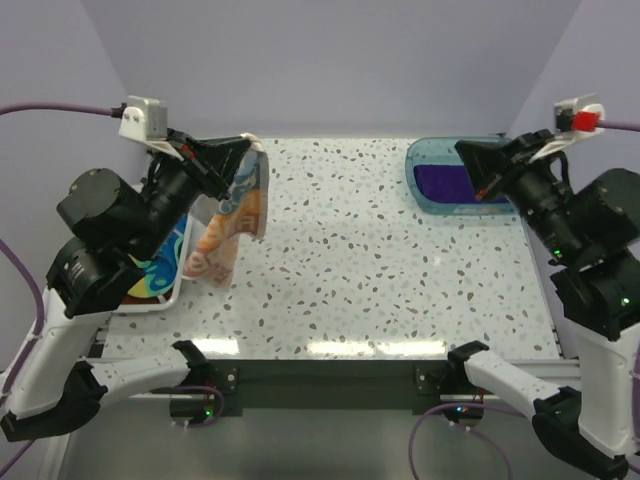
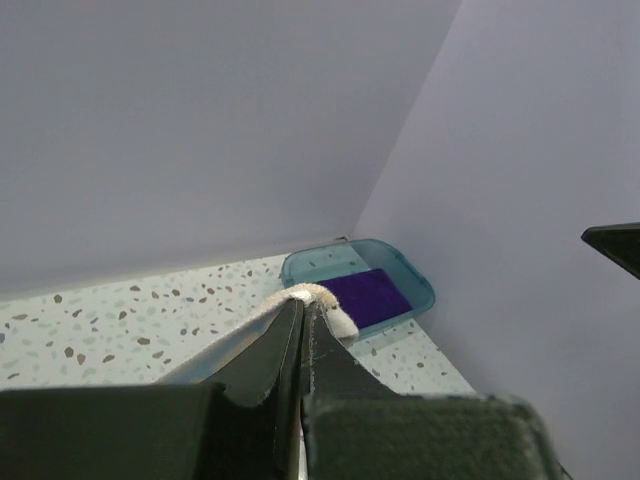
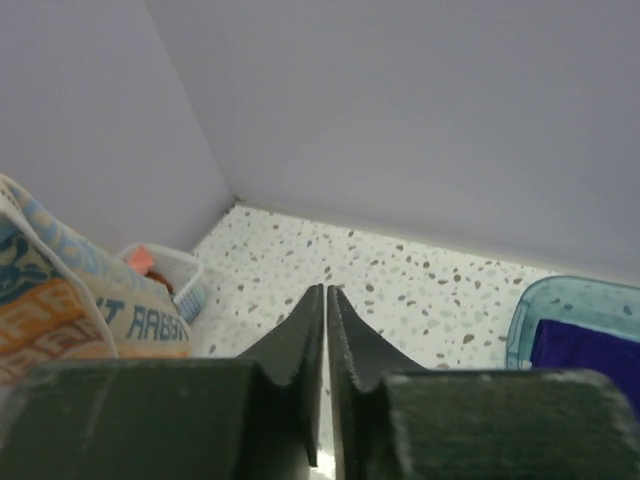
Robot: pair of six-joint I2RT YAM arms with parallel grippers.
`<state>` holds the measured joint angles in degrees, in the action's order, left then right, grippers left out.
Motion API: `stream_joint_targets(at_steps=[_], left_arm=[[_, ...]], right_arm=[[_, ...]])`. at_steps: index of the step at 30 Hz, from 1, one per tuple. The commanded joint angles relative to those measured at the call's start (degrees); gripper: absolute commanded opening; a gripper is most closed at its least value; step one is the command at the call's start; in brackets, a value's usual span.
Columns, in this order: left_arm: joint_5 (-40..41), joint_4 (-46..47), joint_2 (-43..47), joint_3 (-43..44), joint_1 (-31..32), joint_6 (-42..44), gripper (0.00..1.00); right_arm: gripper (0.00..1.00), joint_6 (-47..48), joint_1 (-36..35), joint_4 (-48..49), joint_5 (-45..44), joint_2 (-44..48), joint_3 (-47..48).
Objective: Fold and stack the towels
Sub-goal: Flatten out the crumpled towel
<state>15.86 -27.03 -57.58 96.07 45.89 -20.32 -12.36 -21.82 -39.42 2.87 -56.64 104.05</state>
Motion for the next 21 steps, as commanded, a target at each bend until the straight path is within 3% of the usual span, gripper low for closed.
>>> stream_joint_targets(at_steps=[1,3,5,6,10,16,19,20,21], left_arm=[[1.7,-0.3,-4.4,-3.2,-0.1,1.3,0.0],[0.6,0.5,-5.3,-5.1,0.0,1.2,0.0],[-0.8,1.9,-7.0,-7.9,-0.1,0.3,0.0],[-2.4,2.3,-7.6,-8.7,-0.1,-0.6,0.0],[-4.2,6.8,-13.5,-14.9,-0.1,-2.4,0.0],[-15.6,17.0,-26.6,-18.3,1.6,-7.9,0.0],[-17.3,18.1,-31.5,-16.6,2.6,-7.8,0.31],[-17.4,17.9,-32.2,-16.2,2.7,-7.7,0.55],[-16.5,17.6,-32.7,-15.9,2.5,-7.3,0.65]], right_arm=[[0.13,-2.4,0.0,1.6,6.8,-3.3,-10.5],[0.2,-3.6,0.0,3.0,9.2,-3.9,-18.1],[0.34,-4.1,-0.1,5.3,9.5,-3.9,-23.0],[0.45,-4.0,0.0,6.0,8.6,-3.6,-27.3],[0.63,-3.5,0.0,7.2,5.4,-3.6,-34.5],[0.67,-1.4,0.0,5.1,-3.8,-1.6,-40.7],[0.67,-1.4,0.1,4.3,-9.4,-0.4,-43.7],[0.67,-1.9,0.1,4.1,-9.2,-0.3,-44.3],[0.67,-2.1,0.1,4.0,-8.7,-0.5,-45.2]])
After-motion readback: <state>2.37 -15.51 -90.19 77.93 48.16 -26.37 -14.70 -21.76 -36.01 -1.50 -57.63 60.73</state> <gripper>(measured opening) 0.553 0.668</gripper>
